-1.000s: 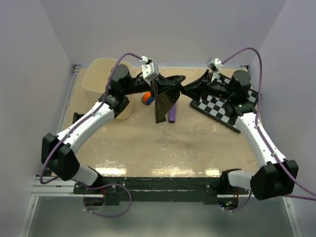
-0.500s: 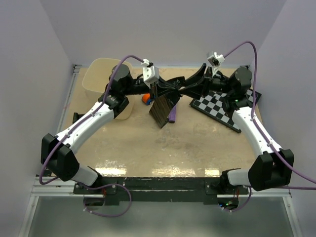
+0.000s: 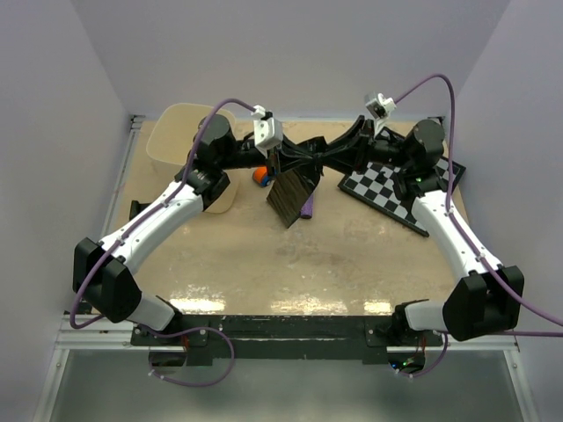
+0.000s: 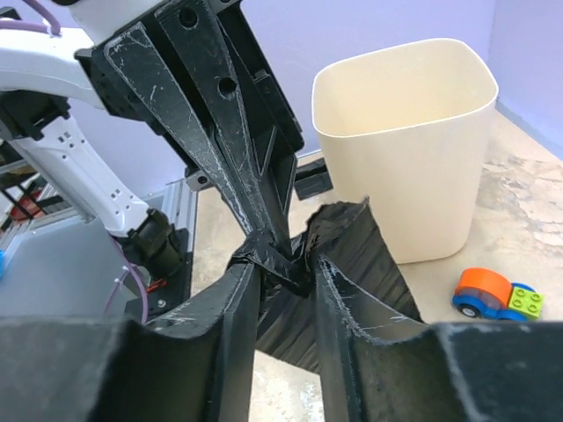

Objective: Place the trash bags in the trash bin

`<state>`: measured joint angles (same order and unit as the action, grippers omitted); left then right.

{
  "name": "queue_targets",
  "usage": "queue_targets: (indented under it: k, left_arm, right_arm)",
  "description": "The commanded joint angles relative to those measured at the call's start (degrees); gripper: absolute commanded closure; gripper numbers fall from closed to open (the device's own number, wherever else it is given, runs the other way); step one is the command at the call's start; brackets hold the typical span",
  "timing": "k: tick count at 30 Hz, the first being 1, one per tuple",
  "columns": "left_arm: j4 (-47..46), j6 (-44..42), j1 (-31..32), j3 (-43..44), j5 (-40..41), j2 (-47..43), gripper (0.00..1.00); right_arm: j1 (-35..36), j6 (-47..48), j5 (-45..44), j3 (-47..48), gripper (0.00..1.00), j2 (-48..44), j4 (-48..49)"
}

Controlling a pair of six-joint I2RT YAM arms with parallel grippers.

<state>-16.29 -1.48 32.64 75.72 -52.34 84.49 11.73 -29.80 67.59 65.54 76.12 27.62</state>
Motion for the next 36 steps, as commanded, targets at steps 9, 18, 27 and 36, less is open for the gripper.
queue_targets:
  k: [9,18,27,36]
  left_arm:
    - [4.60,-6.51,-0.39,1.18,0.65,-3.98,1.00]
    - [8.91,-11.00,-1.09,0.04,5.05,-6.27,1.00]
    - [6.45,-8.89,0.05,2.32,1.62,-2.84,0.57]
    - [3.37,-5.30,0.05,6.98,-0.75,3.57,0.69]
  right_arm:
    - [-1.35,2.38,-5.71,1.35,1.00,-1.06,-3.43]
    - [-3.38,5.71,-4.22,1.26,1.00,-2.02,-8.98]
    - [-2.59,9.23,-1.41,1.96,1.00,-2.38,-10.65]
    - [0.31,14.33,-0.88,4.16,1.00,-1.67,-13.64]
